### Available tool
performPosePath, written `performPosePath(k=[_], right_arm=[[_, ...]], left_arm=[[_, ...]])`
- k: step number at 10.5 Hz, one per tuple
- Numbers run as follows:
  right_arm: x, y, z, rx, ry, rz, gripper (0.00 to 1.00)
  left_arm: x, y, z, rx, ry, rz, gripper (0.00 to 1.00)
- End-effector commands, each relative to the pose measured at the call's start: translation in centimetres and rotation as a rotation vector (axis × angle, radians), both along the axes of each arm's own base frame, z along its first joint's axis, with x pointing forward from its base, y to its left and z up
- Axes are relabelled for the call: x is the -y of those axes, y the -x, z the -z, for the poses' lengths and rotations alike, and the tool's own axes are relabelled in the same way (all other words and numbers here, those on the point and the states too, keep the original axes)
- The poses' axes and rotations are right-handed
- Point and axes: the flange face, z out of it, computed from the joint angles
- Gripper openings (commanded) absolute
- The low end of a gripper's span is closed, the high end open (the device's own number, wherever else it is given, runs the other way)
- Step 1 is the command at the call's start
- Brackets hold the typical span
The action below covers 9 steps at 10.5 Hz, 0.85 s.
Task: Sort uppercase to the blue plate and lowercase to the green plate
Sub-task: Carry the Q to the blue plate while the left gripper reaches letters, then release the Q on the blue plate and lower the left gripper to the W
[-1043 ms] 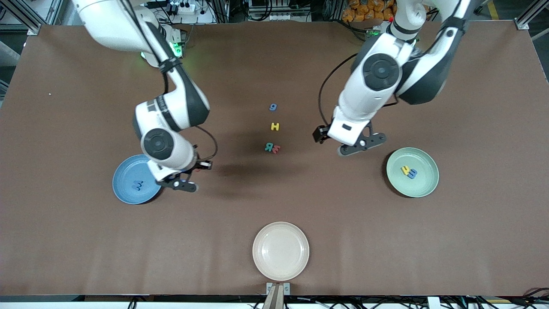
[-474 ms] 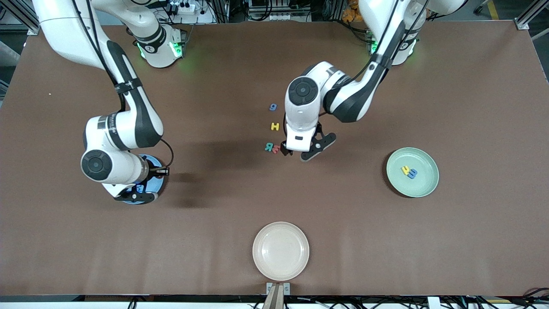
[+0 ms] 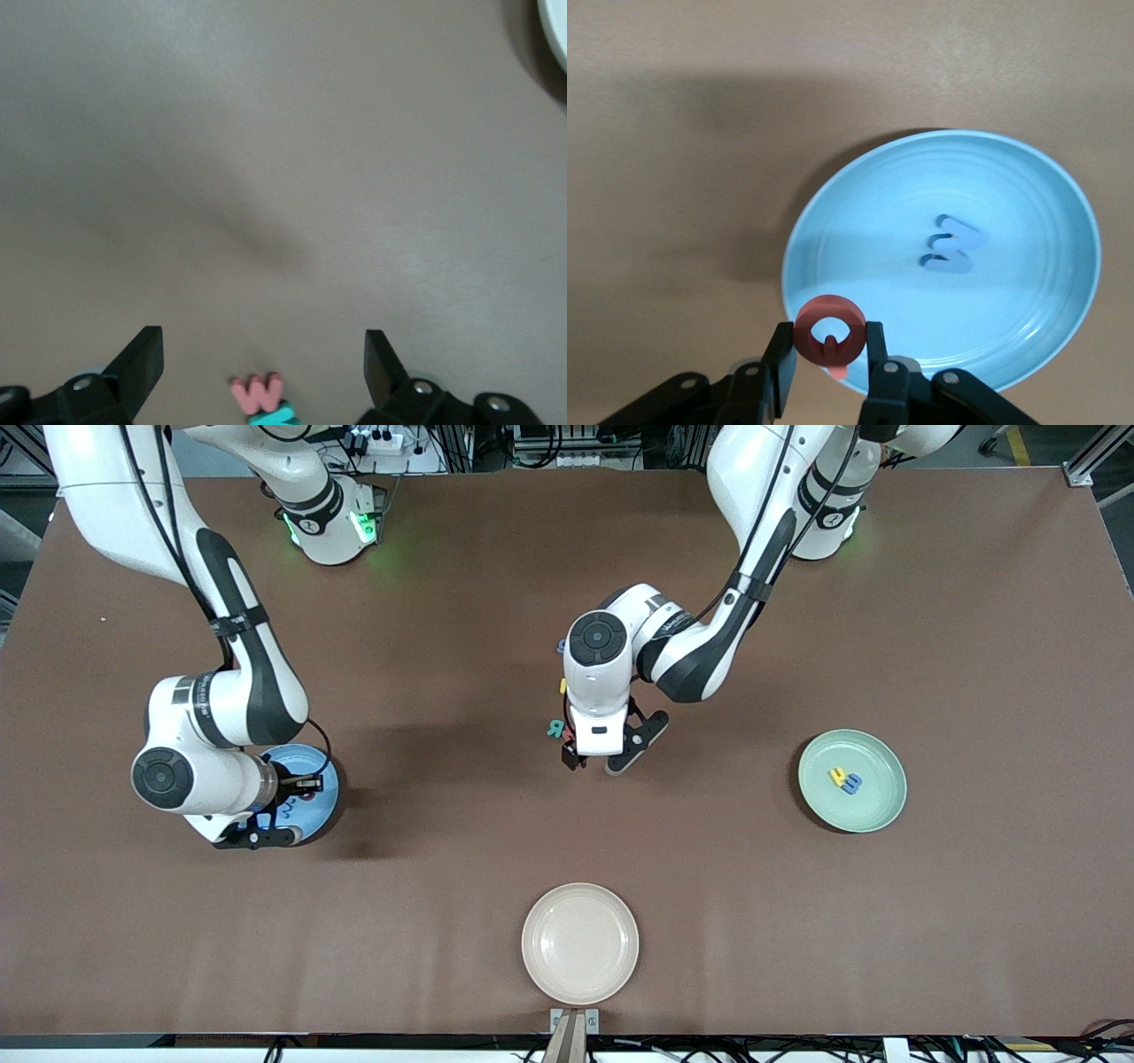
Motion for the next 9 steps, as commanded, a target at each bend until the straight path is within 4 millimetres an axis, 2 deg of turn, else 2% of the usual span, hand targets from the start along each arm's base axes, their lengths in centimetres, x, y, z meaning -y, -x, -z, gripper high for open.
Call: performPosePath(k=[1, 2, 3, 5, 9], right_arm=[[1.5, -0.3, 0.4, 0.011, -0.014, -0.035, 0.18], [2.2, -0.4, 0.4, 0.012, -0.017, -0.035, 0.62], [2.5, -0.4, 0.5, 0.017, -0.021, -0.029, 1.00], [2.2, -0.4, 0.5, 0.017, -0.020, -0.032, 1.00], [2.0, -0.4, 0.5, 0.018, -0.021, -0.036, 1.00]], left_arm=[[1.9, 0.5, 2.5, 0.047, 0.028, -0.086, 1.00], [2.4, 1.1, 3.8, 0.039, 0.030, -0.111, 1.00], [2.8, 1.8, 5.1, 0.027, 0.020, -0.121, 1.00], [3.9, 3.6, 6.7, 0.010, 0.008, -0.143, 1.00], [4.8, 4.9, 7.3, -0.002, 0.004, -0.128, 0.98]])
